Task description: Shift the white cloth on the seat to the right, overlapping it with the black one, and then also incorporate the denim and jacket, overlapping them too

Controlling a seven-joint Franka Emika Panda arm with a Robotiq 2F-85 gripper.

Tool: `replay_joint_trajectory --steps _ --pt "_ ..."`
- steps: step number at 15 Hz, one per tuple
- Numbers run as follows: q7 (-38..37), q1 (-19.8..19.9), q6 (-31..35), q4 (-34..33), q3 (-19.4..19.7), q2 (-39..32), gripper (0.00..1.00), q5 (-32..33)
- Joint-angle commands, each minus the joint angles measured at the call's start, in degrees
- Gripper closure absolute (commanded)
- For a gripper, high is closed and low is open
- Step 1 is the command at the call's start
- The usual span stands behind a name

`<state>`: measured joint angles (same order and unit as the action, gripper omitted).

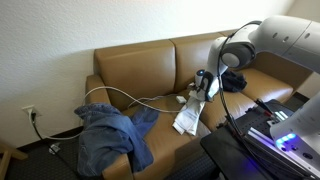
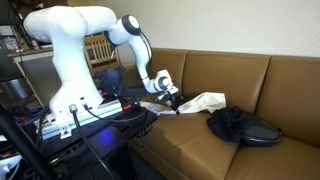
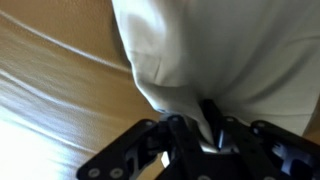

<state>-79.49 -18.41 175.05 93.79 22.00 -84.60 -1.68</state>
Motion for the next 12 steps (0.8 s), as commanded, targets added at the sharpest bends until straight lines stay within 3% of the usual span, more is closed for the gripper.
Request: replay_joint_trajectory --steps 1,2,3,7,12 --pt "0.16 8.02 -2.0 -2.32 -4.73 0.37 1.0 2.78" --pt "0.66 10.18 -1.81 -3.04 -6.01 0.66 1.0 2.4" --pt "4.88 12.29 -1.66 -6.1 -7.45 -0.83 1.0 -3.02" --pt "9.91 21.23 3.23 -1.73 -10.96 6.75 0.98 -9.22" --pt "16.3 30.95 13.96 1.41 -11.79 14.22 0.98 -15.21"
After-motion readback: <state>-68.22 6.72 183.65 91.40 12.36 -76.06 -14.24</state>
